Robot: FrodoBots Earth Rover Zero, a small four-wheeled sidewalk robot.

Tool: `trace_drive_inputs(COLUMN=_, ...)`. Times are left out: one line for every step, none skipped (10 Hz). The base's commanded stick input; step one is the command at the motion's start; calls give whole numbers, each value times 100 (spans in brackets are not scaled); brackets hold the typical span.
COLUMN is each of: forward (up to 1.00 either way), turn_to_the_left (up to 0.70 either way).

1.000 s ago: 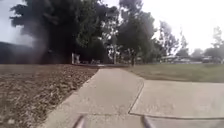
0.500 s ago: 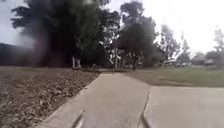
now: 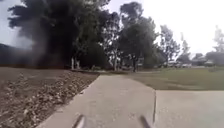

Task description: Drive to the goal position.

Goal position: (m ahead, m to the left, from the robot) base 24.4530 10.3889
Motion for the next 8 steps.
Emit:
trace_drive_inputs(forward=70, turn_to_the_left=0)
trace_drive_inputs(forward=70, turn_to_the_left=0)
trace_drive_inputs(forward=70, turn_to_the_left=0)
trace_drive_inputs(forward=70, turn_to_the_left=0)
trace_drive_inputs(forward=70, turn_to_the_left=0)
trace_drive_inputs(forward=70, turn_to_the_left=0)
trace_drive_inputs(forward=70, turn_to_the_left=-4)
trace_drive_inputs(forward=70, turn_to_the_left=-10)
